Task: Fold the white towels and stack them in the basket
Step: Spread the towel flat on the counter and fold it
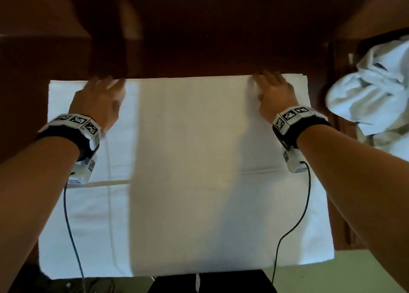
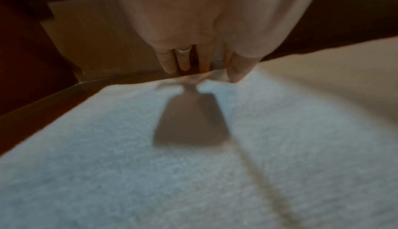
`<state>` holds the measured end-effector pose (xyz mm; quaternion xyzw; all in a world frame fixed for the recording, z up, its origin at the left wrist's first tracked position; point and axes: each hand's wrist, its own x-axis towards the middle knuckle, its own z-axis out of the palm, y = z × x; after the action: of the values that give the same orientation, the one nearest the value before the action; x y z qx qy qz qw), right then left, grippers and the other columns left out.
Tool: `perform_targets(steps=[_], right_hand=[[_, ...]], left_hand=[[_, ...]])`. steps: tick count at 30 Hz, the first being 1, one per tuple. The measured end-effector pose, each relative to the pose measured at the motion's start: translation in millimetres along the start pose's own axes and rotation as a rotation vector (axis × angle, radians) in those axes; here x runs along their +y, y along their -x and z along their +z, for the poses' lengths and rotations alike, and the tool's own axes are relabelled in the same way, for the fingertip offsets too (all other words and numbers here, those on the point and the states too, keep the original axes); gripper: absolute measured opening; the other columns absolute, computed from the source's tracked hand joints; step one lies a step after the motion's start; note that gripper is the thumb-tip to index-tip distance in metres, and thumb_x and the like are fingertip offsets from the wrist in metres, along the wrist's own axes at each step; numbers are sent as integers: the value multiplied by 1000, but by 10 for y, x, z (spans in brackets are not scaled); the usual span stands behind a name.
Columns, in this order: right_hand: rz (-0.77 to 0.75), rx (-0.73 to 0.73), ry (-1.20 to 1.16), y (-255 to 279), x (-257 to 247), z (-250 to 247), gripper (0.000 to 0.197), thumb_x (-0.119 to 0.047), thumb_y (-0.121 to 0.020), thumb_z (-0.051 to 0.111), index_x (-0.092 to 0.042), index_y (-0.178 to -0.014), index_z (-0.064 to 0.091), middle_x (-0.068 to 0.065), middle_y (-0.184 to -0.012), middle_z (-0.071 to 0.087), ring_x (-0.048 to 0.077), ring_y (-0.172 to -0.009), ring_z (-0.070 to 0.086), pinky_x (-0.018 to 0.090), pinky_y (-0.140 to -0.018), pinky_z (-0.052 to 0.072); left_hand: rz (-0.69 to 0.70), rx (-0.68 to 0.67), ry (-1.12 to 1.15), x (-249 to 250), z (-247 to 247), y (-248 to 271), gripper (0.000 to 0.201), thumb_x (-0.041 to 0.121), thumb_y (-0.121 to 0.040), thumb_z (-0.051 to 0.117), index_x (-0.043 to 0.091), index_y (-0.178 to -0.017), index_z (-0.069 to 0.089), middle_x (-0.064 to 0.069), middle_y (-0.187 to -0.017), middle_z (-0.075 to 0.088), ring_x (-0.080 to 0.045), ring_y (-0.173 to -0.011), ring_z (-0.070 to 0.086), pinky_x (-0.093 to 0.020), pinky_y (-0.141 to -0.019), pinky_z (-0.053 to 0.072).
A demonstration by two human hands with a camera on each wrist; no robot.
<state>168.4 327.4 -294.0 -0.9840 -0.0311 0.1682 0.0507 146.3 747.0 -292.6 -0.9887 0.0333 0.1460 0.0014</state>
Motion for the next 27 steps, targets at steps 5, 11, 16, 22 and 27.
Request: perform_targets(steps=[5, 11, 16, 22, 27], right_hand=[[5, 150, 11, -102, 119, 89, 43, -16, -95, 52, -13, -138, 49, 16, -133, 48, 37, -126, 41, 50, -106, 29], [20, 190, 19, -313, 165, -165, 34, -19, -94, 55, -10, -127, 54, 15, -128, 50, 36, -121, 44, 50, -103, 29], [31, 294, -65, -345, 141, -680, 30, -15, -95, 49, -14, -124, 52, 13, -118, 61, 34, -116, 52, 49, -108, 24], [-15, 427, -69, 135, 101, -954, 21, -19, -93, 50, -16, -114, 54, 7, -106, 63, 31, -102, 56, 47, -102, 24], [-25, 535, 2, 925, 116, -776, 20, -22, -92, 50, -11, -106, 59, 11, -105, 60, 34, -104, 53, 50, -97, 26]], left_hand=[[24, 215, -104, 92, 84, -128, 23, 8, -89, 60, 6, -112, 62, -28, -99, 52, -48, -86, 53, -55, -82, 40], [-3, 239, -31, 140, -124, -285, 10, 7, -95, 56, 0, -102, 56, -32, -99, 49, -50, -76, 53, -52, -69, 36], [-17, 309, -69, 82, -668, -353, 11, 18, -96, 53, 7, -97, 54, -27, -88, 58, -46, -78, 58, -52, -76, 38], [34, 358, -174, 26, -1143, 193, 19, 23, -93, 63, 5, -89, 61, -26, -78, 58, -45, -76, 60, -51, -76, 37], [116, 462, -104, -4, -927, 1066, 24, 33, -95, 56, 11, -93, 65, -16, -81, 55, -42, -79, 55, -49, -78, 34]])
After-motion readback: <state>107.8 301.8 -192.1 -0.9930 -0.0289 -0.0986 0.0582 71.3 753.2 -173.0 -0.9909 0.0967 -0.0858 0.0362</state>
